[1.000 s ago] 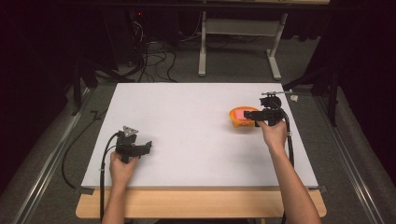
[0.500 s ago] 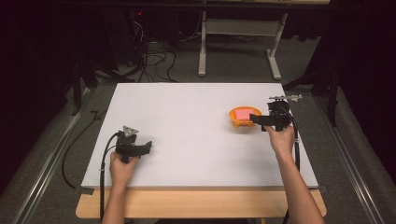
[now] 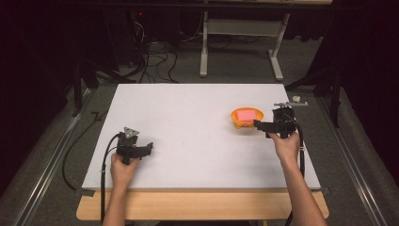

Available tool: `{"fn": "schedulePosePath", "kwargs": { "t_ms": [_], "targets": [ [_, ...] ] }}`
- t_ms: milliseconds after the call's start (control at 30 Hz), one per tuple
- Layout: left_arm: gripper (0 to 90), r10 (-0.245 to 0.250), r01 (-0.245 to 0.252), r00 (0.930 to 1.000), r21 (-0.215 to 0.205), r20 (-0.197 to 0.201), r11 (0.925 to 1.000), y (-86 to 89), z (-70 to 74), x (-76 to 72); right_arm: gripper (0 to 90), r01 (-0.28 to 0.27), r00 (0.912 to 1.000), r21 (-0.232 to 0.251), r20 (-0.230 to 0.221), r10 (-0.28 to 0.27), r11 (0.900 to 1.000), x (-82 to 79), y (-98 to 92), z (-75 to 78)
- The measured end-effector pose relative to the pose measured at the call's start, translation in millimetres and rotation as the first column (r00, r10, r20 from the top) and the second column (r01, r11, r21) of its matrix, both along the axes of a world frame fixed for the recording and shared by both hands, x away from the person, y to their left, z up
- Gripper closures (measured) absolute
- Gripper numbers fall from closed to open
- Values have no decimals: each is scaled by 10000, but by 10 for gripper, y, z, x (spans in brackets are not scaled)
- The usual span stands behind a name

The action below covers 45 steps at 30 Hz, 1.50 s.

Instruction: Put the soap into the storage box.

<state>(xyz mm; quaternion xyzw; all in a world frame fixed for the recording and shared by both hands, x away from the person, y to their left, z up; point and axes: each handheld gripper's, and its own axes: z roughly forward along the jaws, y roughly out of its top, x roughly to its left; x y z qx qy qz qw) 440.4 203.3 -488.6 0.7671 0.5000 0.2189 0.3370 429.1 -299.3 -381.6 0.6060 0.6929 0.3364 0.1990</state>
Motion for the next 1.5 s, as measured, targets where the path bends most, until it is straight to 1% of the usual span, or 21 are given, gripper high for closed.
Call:
{"fn": "schedulePosePath", "kwargs": {
  "t_ms": [267, 567, 733, 1133, 1167, 1500],
  "targets": [
    [190, 7, -7, 10000, -8, -1, 10000, 0, -1, 1, 153, -176, 9996, 17, 215, 175, 9998, -112, -16, -19],
    [190, 5, -5, 10000, -8, -3, 10000, 1, -1, 1, 156, -404, 9989, 32, 253, 403, 9992, -210, 27, -73],
    [190, 4, -4, 10000, -2, 1, 10000, 0, 0, 1, 157, -590, 9977, -13, 320, 590, 9983, -270, 55, -129],
    [190, 0, 0, 10000, 1, -1, 10000, 0, 0, 0, 162, -702, 9972, 150, 270, 698, 9974, -339, 78, -244],
    [190, 2, -2, 10000, 1, 0, 10000, 0, 0, 0, 162, -701, 9973, 231, 218, 696, 9973, -350, 85, -269],
    [190, 0, 0, 10000, 9, 4, 10000, -1, 0, -1, 166, -793, 9968, 302, 84, 791, 9964, -386, 125, -383]
  ]
}}
